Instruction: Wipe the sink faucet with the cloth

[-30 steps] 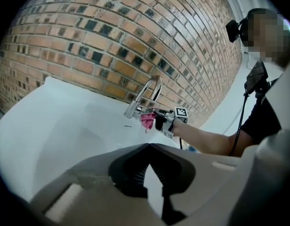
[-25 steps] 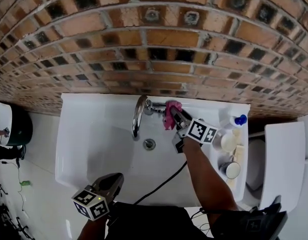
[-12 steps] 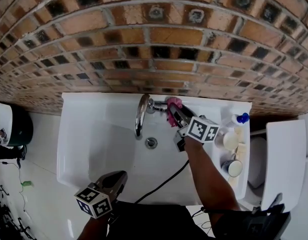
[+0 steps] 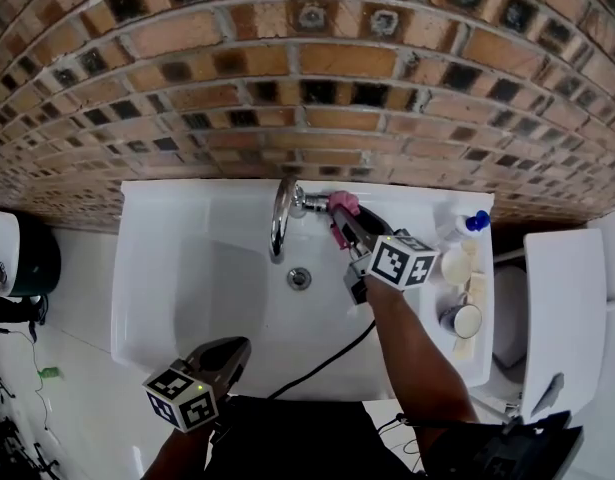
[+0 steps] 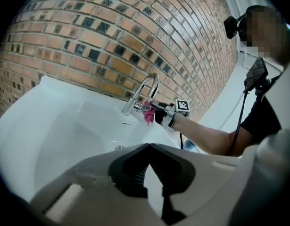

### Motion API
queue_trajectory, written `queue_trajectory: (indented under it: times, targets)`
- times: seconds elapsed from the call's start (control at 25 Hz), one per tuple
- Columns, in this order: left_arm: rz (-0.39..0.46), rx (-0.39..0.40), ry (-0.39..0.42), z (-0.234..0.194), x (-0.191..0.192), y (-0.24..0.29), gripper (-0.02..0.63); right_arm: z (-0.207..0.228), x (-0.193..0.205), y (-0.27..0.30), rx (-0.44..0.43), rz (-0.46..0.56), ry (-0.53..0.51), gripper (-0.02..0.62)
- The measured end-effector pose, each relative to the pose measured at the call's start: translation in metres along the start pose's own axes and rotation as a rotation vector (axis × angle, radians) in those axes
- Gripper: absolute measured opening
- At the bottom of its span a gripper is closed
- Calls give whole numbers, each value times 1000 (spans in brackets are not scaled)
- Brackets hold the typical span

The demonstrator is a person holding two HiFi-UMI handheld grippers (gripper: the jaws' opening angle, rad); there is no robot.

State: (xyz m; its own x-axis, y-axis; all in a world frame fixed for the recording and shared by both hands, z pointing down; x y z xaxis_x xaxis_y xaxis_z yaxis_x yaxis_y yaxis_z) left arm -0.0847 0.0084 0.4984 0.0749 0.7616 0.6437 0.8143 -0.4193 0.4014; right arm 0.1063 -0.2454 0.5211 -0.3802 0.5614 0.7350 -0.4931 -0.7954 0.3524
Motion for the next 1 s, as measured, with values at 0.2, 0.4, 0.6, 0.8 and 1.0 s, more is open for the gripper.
queue_trajectory:
  times: [0.2,0.4,0.6,0.8,1.0]
  targets:
    - [-3,21,25,4,2,-7,6,-12,3,-17,13,16,-74,127]
    - [8,42,51,9,-2,-13,6,-20,8,-30,26,20,-128,127]
    - [-4,48,71,9,-2,-18,6,-28,14,-46,11,26,-90,127]
    - [-2,48,75,5,-5,-22,6,-49,45,-56,-60,-29,-63,127]
    - [-5,40,62,3,-4,-24,6,-38,85,-23,-27,-91,98,127]
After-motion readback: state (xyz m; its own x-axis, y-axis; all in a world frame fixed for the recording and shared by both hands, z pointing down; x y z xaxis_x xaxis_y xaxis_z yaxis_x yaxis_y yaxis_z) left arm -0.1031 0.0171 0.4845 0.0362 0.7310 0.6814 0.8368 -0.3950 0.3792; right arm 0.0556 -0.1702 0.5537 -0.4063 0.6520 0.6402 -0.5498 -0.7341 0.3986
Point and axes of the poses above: the fingertips, and each gripper's own axes: y forward along the fingers, z to its right, x out of its underside, the point moved 2 cm from there along -y, backward along the fingers, and after that the axes turned 15 degrees about x, right-handed, at the moved point
